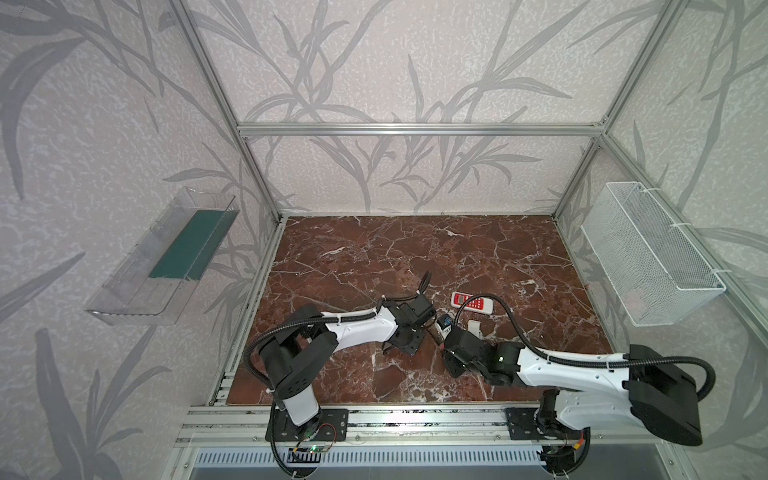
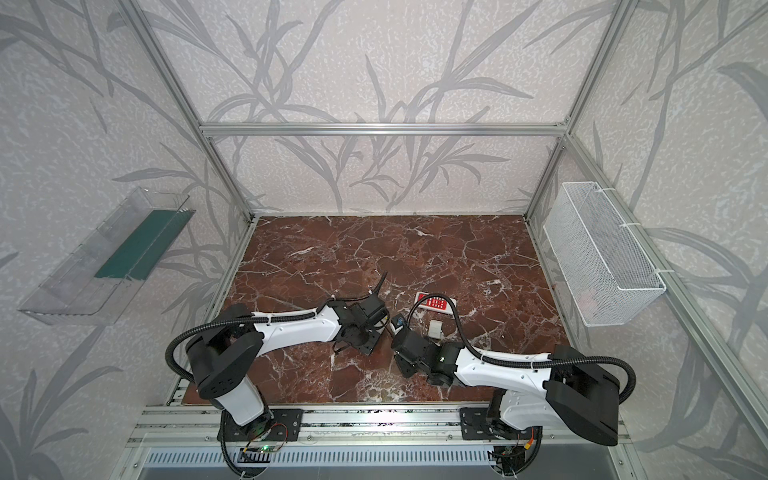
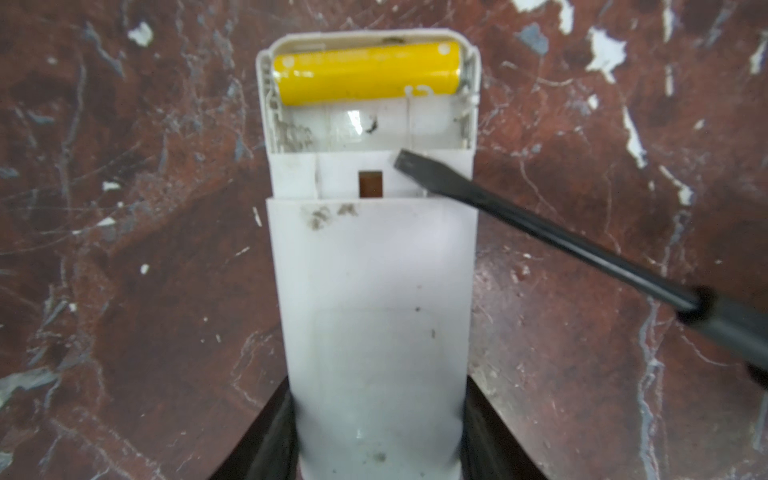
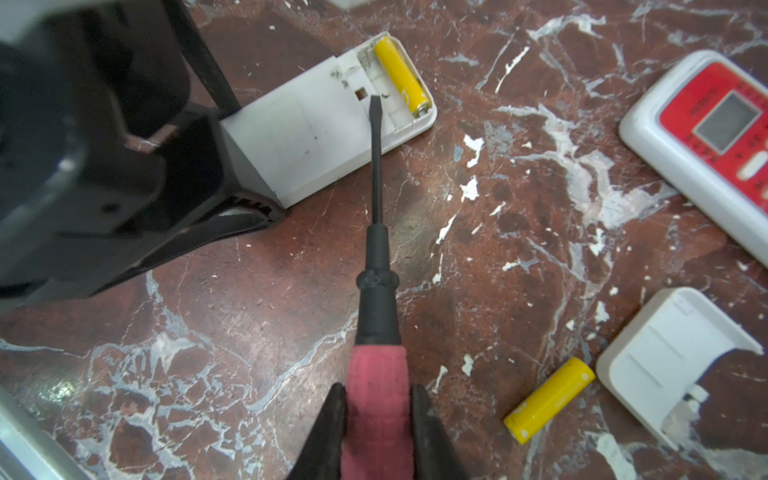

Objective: Unload the batteries from the remote control

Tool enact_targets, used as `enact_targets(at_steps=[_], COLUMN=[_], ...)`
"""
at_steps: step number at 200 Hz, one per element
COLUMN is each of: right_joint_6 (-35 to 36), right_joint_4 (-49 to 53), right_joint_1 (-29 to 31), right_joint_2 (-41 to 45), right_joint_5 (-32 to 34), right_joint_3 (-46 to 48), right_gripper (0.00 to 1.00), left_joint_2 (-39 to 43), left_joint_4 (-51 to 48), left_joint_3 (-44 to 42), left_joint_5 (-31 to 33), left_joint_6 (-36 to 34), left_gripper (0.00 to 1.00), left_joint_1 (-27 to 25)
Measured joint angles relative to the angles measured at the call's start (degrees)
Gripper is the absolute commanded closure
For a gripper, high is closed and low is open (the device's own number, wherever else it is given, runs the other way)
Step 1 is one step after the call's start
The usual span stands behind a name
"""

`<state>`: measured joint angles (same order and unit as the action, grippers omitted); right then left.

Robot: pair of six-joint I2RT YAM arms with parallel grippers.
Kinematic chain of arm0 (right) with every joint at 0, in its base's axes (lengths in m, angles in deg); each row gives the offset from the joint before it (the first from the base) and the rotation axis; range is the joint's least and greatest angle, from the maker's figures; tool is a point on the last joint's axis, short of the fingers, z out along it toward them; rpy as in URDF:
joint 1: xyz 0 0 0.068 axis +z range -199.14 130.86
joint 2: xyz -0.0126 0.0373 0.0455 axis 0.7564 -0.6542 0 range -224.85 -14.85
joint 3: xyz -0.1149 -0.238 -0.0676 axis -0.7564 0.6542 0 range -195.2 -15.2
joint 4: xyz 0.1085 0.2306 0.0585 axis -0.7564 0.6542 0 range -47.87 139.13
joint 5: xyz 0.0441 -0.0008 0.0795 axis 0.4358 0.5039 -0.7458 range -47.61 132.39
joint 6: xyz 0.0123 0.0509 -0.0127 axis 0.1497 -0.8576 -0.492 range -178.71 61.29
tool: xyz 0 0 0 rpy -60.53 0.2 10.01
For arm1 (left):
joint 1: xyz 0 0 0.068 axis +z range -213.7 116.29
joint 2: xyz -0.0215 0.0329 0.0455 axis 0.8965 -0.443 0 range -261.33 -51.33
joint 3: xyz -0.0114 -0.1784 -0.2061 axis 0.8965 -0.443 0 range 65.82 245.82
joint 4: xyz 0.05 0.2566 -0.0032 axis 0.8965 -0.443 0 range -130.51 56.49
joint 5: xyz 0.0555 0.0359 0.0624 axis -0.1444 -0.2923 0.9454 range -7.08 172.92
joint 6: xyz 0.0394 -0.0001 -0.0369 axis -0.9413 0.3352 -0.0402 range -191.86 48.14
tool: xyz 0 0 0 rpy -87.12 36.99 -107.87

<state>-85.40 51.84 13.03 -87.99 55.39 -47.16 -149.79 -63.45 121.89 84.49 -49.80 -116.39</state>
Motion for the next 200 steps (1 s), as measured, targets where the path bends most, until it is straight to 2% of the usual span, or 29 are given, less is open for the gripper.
enact_targets(at_steps=[114,200], right_joint_6=[-3.8,-4.79], right_joint_4=[9.38,9.27], right_joint_1=[-1.25,-1.55], right_joint_2=[-3.82,-8.94], right_joint_5=[-0.85,-0.11], right_joint_3=[-6.49,-9.42], right_gripper=[1.0,1.0], left_joint_2=[-0.46,-0.9], left_joint_4=[0.13,0.81], left_joint_3=[0.37,0.55], left_joint_5=[4.74,5.18], left_joint_6=[-1.53,-1.97], left_gripper=[0.68,0.68], left_joint_1=[-3.23,-4.37])
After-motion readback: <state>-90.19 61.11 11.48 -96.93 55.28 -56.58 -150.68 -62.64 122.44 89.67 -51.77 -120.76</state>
